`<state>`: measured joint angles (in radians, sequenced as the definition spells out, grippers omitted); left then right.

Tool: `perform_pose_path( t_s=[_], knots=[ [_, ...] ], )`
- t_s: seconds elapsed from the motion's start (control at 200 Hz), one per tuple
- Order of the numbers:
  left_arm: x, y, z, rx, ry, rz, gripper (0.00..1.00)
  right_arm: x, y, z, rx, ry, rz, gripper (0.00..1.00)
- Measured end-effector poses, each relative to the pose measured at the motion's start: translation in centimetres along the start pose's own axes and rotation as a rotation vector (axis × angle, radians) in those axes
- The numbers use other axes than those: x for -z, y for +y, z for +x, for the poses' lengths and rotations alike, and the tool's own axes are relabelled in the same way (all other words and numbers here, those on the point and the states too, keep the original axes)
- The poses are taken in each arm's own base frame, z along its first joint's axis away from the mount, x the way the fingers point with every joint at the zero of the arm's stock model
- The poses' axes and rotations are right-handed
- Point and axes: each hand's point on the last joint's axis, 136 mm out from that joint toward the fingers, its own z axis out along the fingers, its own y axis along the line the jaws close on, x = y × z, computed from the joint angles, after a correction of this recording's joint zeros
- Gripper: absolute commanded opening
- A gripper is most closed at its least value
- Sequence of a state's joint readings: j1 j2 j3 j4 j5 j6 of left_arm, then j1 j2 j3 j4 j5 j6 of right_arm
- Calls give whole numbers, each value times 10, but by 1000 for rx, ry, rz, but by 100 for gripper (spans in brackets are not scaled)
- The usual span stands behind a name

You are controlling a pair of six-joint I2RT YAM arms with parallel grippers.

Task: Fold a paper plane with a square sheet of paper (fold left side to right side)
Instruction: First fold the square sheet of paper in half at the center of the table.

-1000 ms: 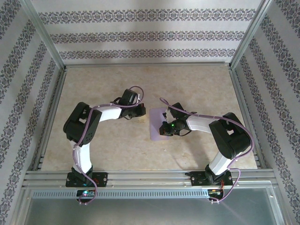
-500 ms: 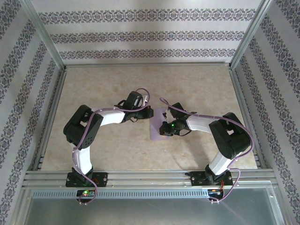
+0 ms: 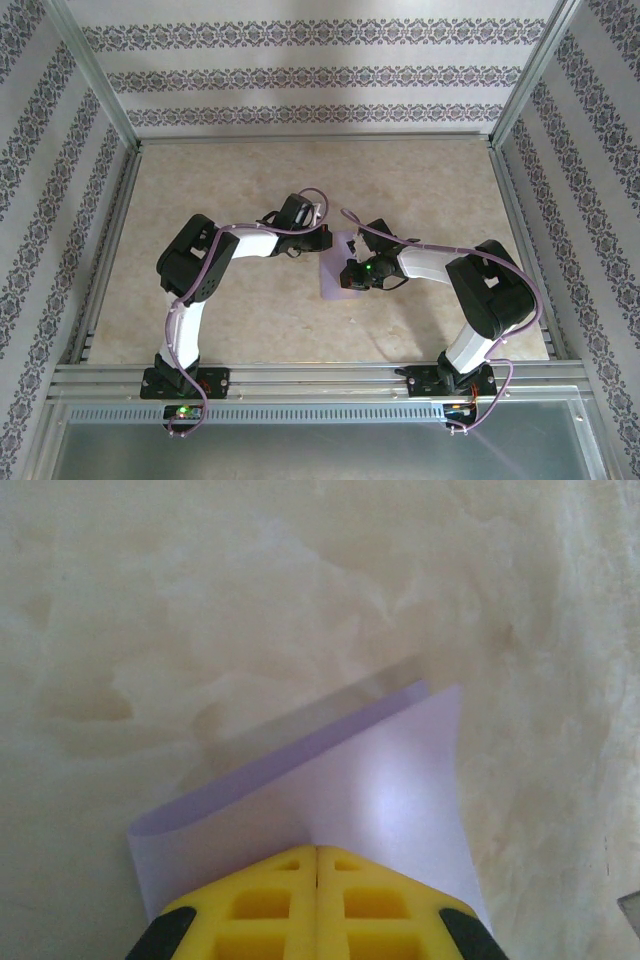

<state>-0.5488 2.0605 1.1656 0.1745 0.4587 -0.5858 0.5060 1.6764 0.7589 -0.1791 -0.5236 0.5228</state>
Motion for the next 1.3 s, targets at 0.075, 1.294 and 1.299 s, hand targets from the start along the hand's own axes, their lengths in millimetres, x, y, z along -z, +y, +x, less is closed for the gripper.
perform_pose_path(
  t_s=[0.075, 1.294, 1.299],
  knots=[
    [0, 1, -1, -3, -3, -3, 0, 0, 0, 0, 0, 0, 0, 0],
    [14, 52, -58, 41, -112, -55, 0, 0, 1, -3, 2, -10, -2, 0],
    [16, 53, -57, 42, -113, -58, 0, 0, 1, -3, 1, -10, -2, 0]
  ],
)
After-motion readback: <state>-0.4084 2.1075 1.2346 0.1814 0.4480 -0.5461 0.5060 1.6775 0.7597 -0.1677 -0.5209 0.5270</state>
